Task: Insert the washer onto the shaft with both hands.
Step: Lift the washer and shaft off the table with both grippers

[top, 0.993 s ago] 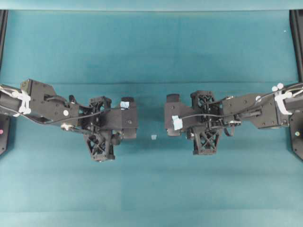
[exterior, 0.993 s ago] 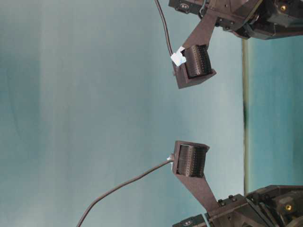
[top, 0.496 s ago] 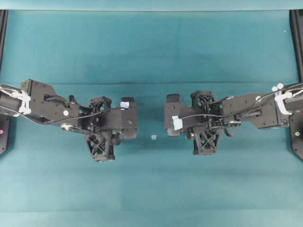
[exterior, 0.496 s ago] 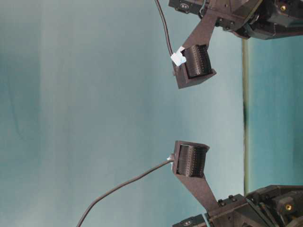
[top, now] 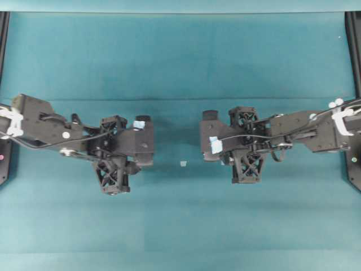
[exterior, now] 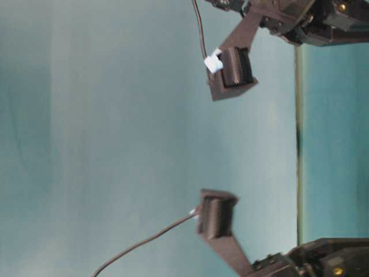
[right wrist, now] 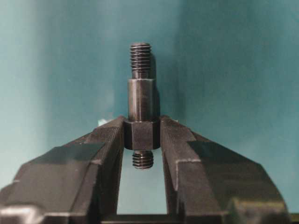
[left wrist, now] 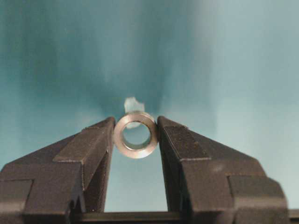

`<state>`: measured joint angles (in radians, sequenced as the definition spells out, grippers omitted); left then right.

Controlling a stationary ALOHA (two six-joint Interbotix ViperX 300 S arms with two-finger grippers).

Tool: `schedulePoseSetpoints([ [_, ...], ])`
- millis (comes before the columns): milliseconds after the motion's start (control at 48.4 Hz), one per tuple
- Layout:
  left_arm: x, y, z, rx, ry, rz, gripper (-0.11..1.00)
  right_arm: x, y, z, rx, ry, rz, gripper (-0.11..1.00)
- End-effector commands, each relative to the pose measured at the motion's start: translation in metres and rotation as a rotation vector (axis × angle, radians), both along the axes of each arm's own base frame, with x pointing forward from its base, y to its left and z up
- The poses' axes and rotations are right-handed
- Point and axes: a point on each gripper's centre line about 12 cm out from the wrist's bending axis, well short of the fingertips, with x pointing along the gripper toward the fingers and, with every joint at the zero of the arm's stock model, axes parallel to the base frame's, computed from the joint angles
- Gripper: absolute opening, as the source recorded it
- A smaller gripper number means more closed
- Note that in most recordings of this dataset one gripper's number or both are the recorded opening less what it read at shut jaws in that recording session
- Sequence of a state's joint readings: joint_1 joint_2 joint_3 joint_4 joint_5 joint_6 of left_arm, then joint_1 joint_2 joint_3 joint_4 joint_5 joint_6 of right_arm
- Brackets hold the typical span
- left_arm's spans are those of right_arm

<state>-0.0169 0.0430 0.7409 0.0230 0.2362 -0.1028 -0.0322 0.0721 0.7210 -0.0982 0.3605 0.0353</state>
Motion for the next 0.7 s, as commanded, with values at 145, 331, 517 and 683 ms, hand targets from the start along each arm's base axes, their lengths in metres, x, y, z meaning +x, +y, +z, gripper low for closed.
schedulePoseSetpoints([
  [145, 0.0, 0.001, 0.024, -0.004, -0.159, 0.001, 0.36, 0.001, 0.001, 0.023, 0.004, -0.108, -0.001, -0.01],
  [331, -0.003, 0.001, 0.029, -0.007, -0.244, 0.001, 0.36, 0.001, 0.003, 0.031, 0.023, -0.214, -0.01, -0.01],
  [517, -0.005, 0.001, 0.031, -0.009, -0.302, 0.0, 0.36, -0.004, 0.006, 0.034, 0.058, -0.293, -0.043, -0.01],
  [683, -0.002, 0.002, 0.036, -0.01, -0.357, 0.002, 0.36, -0.01, 0.008, 0.035, 0.088, -0.357, -0.071, -0.01],
])
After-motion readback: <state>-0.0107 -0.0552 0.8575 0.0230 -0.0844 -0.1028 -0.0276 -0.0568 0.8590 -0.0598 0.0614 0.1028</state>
